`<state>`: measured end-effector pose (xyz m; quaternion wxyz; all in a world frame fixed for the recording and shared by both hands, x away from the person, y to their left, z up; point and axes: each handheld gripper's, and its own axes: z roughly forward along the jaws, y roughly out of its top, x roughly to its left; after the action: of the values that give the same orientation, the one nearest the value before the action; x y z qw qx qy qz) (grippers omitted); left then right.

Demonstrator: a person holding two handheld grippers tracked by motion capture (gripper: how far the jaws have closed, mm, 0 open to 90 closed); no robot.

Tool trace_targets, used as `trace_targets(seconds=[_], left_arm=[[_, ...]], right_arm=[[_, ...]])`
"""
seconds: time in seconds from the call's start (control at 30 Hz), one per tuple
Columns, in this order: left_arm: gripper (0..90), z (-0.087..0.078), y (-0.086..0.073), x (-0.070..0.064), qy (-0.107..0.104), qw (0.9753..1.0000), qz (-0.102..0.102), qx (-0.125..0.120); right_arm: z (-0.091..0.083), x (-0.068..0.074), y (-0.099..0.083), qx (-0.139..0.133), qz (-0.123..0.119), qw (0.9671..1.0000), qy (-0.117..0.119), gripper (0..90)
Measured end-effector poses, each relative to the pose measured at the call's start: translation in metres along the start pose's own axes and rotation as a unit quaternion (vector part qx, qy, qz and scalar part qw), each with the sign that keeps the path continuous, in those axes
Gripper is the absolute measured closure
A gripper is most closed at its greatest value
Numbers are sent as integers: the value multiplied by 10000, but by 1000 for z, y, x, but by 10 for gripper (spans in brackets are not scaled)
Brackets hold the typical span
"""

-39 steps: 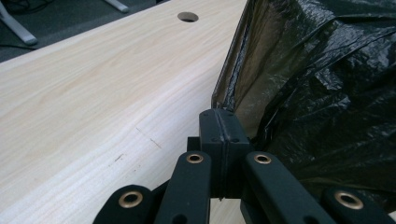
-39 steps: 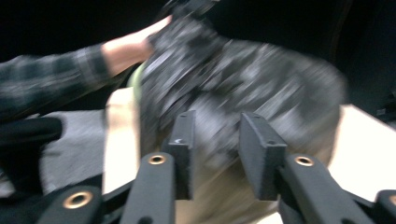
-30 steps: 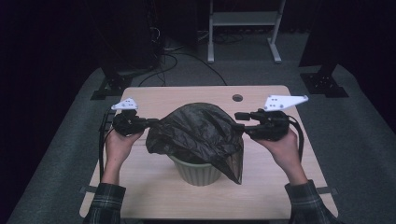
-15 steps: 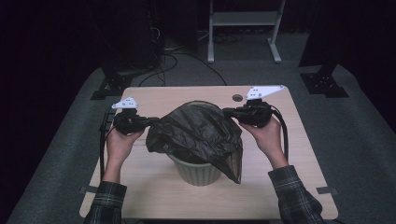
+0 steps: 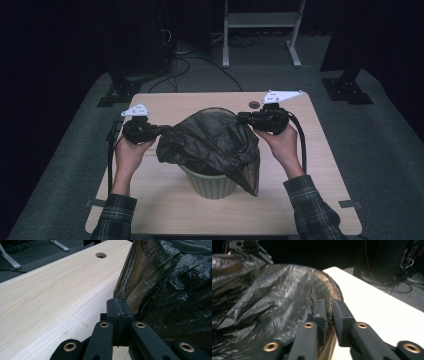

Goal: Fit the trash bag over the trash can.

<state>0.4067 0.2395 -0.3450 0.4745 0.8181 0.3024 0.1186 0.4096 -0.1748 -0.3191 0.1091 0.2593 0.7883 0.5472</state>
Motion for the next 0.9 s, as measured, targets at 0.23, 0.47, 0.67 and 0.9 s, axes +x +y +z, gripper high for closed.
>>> trace_targets(seconds=[0.23,0.47,0.67,0.9], left_arm=[[900,3,7,9,291,9996,-3,18],[900,17,-4,16,362,9988,-146,305],[900,14,-10,16,278,9992,-198,228],[900,1,-12,9,232,9996,-152,101]], right_arm=[[12,-13,10,114,-90,9990,-425,898],[40,-37,1,464,62,9953,-843,898],[31,-32,-2,209,186,9970,-722,728],[-15,0,16,-241,-81,9989,-384,609]])
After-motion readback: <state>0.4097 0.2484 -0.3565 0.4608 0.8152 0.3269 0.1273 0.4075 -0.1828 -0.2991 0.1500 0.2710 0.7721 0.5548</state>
